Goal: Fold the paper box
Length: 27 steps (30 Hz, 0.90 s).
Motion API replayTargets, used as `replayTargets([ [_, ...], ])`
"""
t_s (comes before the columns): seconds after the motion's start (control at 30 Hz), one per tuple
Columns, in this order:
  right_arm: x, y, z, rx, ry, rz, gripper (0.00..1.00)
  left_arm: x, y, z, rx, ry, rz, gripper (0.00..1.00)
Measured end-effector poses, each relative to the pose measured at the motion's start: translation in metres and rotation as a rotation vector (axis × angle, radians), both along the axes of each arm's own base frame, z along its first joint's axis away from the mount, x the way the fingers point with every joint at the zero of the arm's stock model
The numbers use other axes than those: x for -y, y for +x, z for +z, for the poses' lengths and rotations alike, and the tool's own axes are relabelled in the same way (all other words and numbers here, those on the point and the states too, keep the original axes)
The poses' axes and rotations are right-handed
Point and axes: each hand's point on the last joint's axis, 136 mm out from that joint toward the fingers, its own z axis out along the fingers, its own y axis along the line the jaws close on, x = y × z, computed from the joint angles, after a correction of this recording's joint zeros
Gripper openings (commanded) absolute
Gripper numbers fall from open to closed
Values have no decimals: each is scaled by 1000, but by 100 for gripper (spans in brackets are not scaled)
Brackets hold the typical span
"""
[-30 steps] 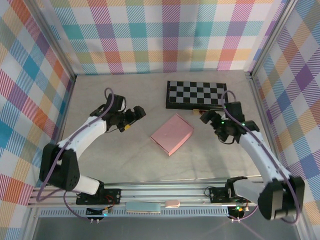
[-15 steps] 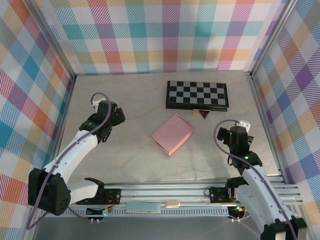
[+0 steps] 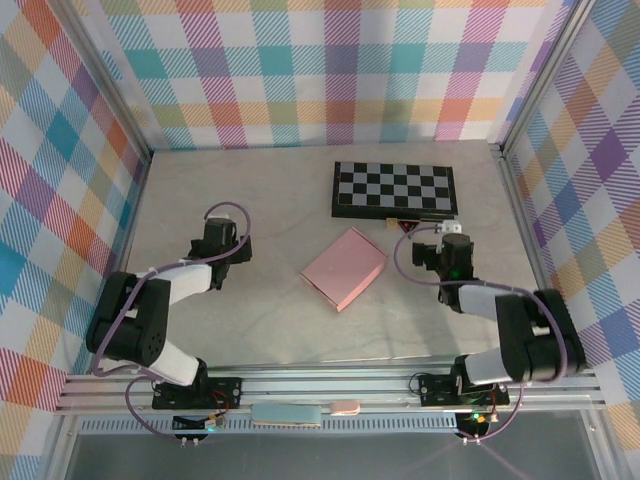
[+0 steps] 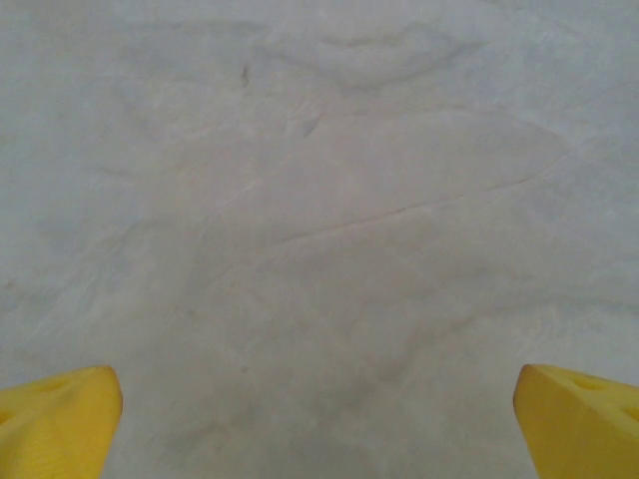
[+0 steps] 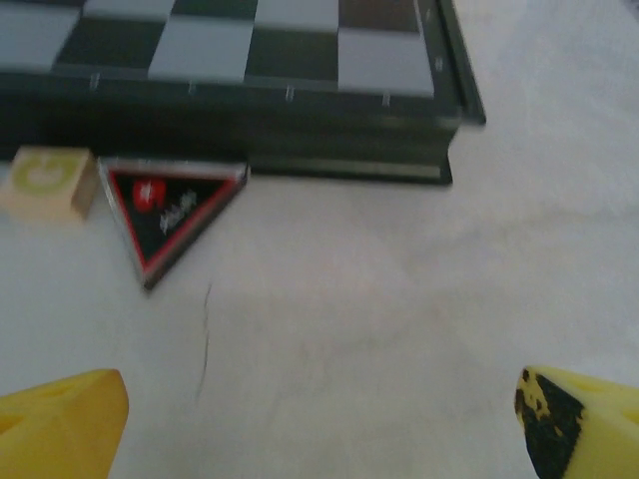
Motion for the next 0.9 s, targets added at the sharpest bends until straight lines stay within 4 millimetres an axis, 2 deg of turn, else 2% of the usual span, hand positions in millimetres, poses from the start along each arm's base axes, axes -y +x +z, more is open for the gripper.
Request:
replayTargets([
  [0.07, 9, 11, -1, 39, 31, -20, 99, 3, 7, 5, 42, -10, -44, 100],
  [0.2, 21, 13, -1, 74, 67, -42, 99, -5, 14, 10, 132, -54, -65, 100],
  [0.3, 18, 16, 5, 99, 84, -26, 99, -15, 15, 9, 162, -69, -49, 100],
  [0.43, 15, 18, 9, 113, 93, -10, 99, -15, 11, 10, 224, -91, -61, 100],
  [0.6, 14, 19, 10, 116, 97, -3, 99, -16, 0, -5, 225, -95, -58, 100],
  [0.73, 12, 19, 10, 116, 101, 5, 99, -17, 5, 5, 269, -93, -57, 100],
  [0.9, 10, 20, 11, 116, 106, 16, 99, -17, 7, 7, 281, -94, -57, 100],
])
